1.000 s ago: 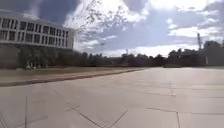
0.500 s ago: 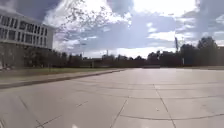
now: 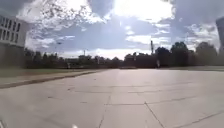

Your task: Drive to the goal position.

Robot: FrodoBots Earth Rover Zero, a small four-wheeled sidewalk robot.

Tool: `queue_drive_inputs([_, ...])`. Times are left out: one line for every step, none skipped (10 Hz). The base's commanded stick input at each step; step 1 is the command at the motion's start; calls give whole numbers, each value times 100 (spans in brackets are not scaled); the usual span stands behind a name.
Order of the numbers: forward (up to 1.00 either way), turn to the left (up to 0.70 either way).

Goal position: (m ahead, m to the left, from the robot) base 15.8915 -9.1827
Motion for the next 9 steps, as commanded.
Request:
queue_drive_inputs([70, -35])
queue_drive_inputs([70, -28])
queue_drive_inputs([70, -21])
queue_drive_inputs([70, -14])
queue_drive_inputs([59, -7])
queue_drive_inputs([31, -1])
queue_drive_inputs([6, -1])
queue_drive_inputs([6, -1])
queue_drive_inputs([6, -1])
